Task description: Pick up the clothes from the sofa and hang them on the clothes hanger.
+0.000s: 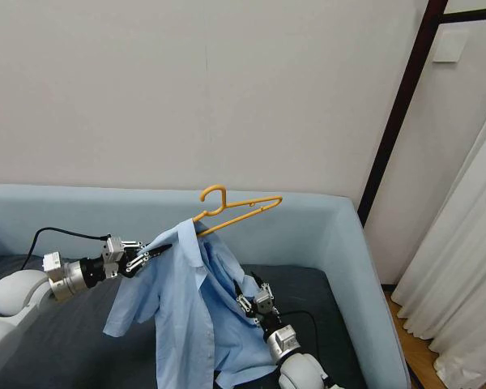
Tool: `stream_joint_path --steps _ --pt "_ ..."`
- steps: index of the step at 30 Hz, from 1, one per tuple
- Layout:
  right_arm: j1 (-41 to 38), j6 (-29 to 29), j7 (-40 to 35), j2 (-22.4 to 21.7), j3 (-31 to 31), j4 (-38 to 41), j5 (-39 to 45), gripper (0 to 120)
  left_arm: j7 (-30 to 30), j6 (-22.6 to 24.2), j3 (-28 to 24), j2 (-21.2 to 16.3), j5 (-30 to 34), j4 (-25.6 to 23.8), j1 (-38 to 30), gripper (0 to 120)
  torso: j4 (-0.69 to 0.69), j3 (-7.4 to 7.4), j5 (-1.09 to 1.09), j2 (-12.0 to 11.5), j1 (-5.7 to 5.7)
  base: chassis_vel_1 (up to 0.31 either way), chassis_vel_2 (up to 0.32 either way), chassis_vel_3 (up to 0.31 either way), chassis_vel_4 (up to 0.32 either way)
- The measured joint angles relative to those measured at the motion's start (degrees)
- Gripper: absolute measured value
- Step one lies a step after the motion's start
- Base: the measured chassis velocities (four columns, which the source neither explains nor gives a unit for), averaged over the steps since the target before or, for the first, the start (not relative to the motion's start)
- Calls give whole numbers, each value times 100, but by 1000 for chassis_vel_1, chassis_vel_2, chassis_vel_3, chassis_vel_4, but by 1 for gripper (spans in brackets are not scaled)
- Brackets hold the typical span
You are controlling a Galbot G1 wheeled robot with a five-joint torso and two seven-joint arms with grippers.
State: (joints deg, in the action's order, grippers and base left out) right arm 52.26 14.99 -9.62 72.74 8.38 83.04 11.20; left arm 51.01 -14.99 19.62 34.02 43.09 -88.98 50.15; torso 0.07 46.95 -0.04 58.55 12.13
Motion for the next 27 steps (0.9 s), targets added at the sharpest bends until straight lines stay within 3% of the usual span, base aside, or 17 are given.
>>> stream_joint_path --steps 11,17,27 --pt "-35 -226 117 -84 -86 139 1028 0 -12 -7 -16 -10 14 -7 -33 1 0 0 0 -1 0 0 0 0 0" --pt "-258 -294 267 -122 -425 322 1959 0 1 -55 -6 -16 81 -8 -31 1 0 0 1 -1 0 0 0 0 0" --pt "-752 -537 566 -559 -930 480 2511 0 30 -201 -67 34 233 -47 -78 1 0 1 1 -1 0 0 0 0 0"
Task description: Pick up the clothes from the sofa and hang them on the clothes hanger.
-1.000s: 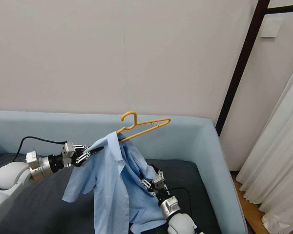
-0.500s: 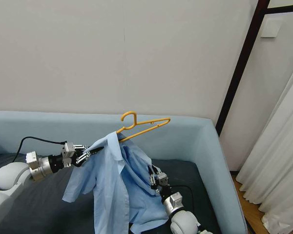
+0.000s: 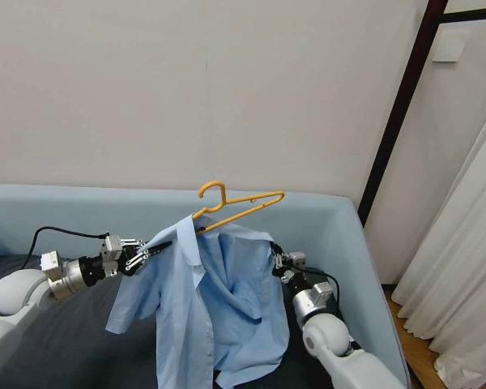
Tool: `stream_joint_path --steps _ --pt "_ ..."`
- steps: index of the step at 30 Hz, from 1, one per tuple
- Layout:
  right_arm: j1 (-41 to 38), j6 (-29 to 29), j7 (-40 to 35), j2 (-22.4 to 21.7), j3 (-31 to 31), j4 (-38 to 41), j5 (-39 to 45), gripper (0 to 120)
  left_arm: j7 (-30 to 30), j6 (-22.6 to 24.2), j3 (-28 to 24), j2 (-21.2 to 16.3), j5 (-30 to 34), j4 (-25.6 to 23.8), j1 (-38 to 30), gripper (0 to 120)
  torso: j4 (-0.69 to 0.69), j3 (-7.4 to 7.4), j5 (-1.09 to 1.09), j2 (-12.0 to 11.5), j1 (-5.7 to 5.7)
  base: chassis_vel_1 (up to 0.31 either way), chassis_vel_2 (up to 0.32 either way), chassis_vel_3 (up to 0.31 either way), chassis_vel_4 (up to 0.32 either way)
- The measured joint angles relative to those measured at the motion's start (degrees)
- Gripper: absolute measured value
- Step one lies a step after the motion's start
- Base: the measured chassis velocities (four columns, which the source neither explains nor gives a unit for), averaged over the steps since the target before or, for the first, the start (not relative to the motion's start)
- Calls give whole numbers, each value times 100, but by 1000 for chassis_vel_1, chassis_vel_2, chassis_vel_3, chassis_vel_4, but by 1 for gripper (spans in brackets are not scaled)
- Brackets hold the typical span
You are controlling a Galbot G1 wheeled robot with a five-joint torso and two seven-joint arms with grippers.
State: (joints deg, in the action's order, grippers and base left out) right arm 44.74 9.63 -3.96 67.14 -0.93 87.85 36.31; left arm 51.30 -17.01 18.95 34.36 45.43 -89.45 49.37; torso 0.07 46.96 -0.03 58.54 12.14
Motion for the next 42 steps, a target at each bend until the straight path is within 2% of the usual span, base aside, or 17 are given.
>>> stream_joint_path --steps 12,16,30,36,42 --pt "-544 -150 188 -439 -297 143 417 0 296 -14 -8 -101 -41 -88 -52 1 0 0 0 0 0 0 0 0 0" --pt "-658 -32 284 -539 -352 279 388 0 284 -15 -8 -122 -335 -13 -141 1 0 0 0 0 0 0 0 0 0" --pt "-623 598 1028 -590 -377 544 -292 0 122 -102 -87 -108 -462 152 -320 1 0 0 -1 0 0 0 0 0 0" --pt "-511 1096 2012 -559 -243 790 286 0 170 -161 -87 -50 -650 230 -246 1 0 0 -1 0 0 0 0 0 0" --pt "-287 1170 2138 -520 101 1227 995 0 300 -259 -61 140 -996 320 -116 1 0 0 -2 0 0 0 0 0 0"
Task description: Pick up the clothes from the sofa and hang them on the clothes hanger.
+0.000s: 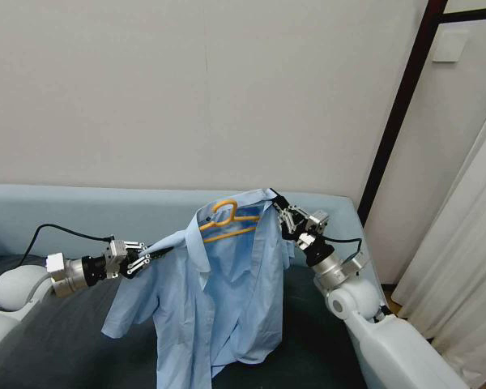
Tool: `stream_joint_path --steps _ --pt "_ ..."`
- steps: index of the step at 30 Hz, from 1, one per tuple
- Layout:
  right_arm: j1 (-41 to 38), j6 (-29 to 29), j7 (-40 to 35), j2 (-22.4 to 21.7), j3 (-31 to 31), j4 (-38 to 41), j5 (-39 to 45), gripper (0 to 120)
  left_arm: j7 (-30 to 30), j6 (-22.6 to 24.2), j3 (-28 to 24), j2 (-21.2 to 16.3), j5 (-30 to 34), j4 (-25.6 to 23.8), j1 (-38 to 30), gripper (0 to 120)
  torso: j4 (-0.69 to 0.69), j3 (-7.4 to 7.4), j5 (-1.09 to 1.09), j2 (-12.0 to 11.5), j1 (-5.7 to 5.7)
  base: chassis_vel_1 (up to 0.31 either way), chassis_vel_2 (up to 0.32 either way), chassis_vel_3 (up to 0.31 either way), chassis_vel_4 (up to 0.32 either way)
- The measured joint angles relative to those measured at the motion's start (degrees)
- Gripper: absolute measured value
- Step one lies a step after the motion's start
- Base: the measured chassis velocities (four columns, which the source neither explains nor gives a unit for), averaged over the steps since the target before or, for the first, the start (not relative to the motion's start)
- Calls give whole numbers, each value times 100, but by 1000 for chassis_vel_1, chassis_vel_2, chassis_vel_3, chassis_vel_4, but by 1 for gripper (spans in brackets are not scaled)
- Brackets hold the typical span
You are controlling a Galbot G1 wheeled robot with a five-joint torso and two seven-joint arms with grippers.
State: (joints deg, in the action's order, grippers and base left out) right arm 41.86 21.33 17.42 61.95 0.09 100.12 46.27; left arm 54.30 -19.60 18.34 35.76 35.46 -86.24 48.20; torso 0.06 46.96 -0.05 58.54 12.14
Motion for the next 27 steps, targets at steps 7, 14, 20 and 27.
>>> stream_joint_path --steps 7,14,20,27 --pt "410 -46 269 -11 261 315 706 0 -73 -96 7 178 18 41 25 1 0 0 1 1 0 0 0 0 0" --pt "807 40 801 -12 289 148 634 0 -155 -129 -66 183 325 40 -103 1 1 0 2 1 0 0 0 0 0" --pt "1004 205 1501 3 226 -310 123 0 -157 -128 -157 169 481 47 -233 1 1 0 3 1 0 0 0 0 0" --pt "1023 271 2052 -11 117 -606 -636 0 -169 -101 -267 211 523 45 -366 1 1 0 2 1 0 0 0 0 0"
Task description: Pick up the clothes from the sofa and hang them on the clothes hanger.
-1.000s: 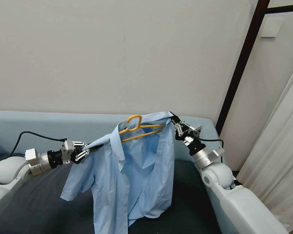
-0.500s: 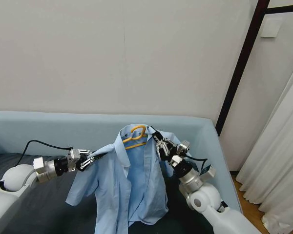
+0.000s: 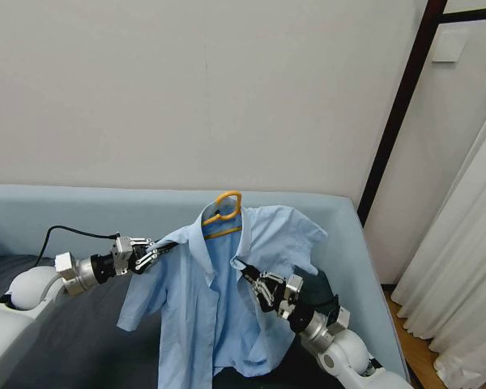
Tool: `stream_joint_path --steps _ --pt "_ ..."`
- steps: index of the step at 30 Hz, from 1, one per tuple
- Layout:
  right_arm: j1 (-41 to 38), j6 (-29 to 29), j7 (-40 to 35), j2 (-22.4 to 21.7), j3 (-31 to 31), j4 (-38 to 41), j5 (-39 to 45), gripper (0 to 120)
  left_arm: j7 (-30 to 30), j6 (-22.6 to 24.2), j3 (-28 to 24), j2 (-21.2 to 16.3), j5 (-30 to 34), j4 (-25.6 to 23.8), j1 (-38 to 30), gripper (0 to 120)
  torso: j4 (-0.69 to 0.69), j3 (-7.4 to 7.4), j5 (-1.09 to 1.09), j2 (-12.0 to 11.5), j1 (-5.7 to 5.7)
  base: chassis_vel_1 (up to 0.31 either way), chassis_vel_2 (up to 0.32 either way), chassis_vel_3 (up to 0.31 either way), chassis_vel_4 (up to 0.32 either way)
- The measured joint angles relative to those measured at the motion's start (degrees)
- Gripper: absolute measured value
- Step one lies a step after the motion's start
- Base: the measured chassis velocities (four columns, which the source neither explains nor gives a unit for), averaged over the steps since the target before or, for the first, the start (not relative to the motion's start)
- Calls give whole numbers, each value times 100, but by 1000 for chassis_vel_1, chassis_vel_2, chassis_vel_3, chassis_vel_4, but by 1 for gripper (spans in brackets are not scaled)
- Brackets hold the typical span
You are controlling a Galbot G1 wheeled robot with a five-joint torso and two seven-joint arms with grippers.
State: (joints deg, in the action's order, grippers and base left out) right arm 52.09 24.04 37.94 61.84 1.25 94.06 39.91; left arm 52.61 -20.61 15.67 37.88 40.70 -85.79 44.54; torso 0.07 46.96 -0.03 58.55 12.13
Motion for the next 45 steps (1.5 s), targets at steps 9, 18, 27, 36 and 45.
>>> stream_joint_path --steps 9,18,27,36,45 --pt "53 93 -555 -26 41 -27 -477 0 -7 12 24 -18 19 -107 46 1 -1 0 0 0 0 0 0 0 0" --pt "447 367 -352 -389 -8 -1 -1164 32 -18 39 8 -63 107 -86 -158 1 0 0 1 0 0 0 0 0 0" --pt "495 -364 578 -981 -594 825 946 64 117 79 -295 113 194 180 -756 1 0 0 0 -1 0 0 0 0 0" --pt "35 -1057 737 -1983 -956 1395 2422 95 556 176 -443 128 190 229 -927 1 0 0 0 -1 0 0 0 0 0" --pt "-373 -1389 1290 -2408 -814 854 2363 100 1383 396 -446 21 68 257 -843 1 0 0 2 -1 0 0 0 0 0"
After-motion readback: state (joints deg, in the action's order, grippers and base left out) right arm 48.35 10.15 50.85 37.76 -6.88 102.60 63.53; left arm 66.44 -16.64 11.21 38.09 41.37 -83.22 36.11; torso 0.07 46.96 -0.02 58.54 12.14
